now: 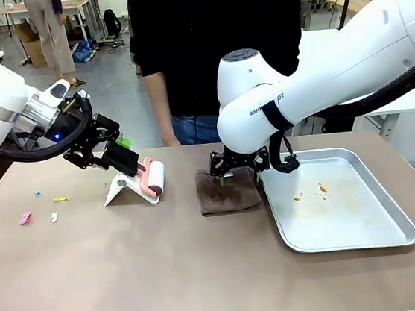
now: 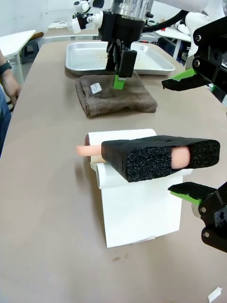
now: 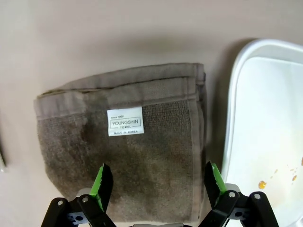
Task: Clean the surface of the table.
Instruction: Hold the Lint Roller with your left hand and the towel with your right hand, then if a person points to the right, clean the right side of the table with your right hand, and if they point to the left, clean the left side with your left hand.
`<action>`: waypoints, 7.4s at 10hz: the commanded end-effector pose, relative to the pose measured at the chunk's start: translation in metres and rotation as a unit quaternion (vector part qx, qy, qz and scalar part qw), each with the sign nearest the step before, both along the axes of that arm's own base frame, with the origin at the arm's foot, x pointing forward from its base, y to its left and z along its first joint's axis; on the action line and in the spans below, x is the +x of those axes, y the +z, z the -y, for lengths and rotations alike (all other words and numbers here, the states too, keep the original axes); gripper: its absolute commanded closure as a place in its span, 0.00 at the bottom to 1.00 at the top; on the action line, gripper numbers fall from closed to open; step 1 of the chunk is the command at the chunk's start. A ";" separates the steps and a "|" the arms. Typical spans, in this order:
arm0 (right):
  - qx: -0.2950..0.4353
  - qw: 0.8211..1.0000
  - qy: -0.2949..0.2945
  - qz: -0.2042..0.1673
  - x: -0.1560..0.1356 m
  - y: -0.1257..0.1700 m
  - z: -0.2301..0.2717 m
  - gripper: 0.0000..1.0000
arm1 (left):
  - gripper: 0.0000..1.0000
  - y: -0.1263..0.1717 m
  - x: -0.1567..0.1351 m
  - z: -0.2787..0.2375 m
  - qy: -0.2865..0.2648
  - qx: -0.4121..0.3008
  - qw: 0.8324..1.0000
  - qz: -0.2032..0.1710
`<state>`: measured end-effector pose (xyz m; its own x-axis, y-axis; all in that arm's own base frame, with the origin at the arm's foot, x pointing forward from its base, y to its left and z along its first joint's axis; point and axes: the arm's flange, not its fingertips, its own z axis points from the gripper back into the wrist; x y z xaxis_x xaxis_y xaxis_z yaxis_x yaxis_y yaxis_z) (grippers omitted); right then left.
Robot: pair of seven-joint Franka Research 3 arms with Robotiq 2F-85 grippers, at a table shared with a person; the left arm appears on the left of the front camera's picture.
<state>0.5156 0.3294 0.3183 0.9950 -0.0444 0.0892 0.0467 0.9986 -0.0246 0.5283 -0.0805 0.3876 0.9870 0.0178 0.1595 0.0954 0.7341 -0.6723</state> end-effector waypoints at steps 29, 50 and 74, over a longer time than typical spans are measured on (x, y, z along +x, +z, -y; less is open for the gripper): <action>0.029 0.998 -0.023 -0.053 0.007 -0.010 -0.006 1.00 | 1.00 0.016 -0.004 -0.013 -0.002 -0.037 0.999 0.034; 0.661 0.710 -0.244 0.005 -0.180 0.058 0.401 1.00 | 0.95 0.084 -0.130 -0.274 -0.093 -0.235 0.967 0.036; 0.657 0.714 -0.242 0.016 -0.169 0.062 0.420 1.00 | 0.95 0.075 -0.134 -0.279 -0.044 -0.216 0.975 -0.013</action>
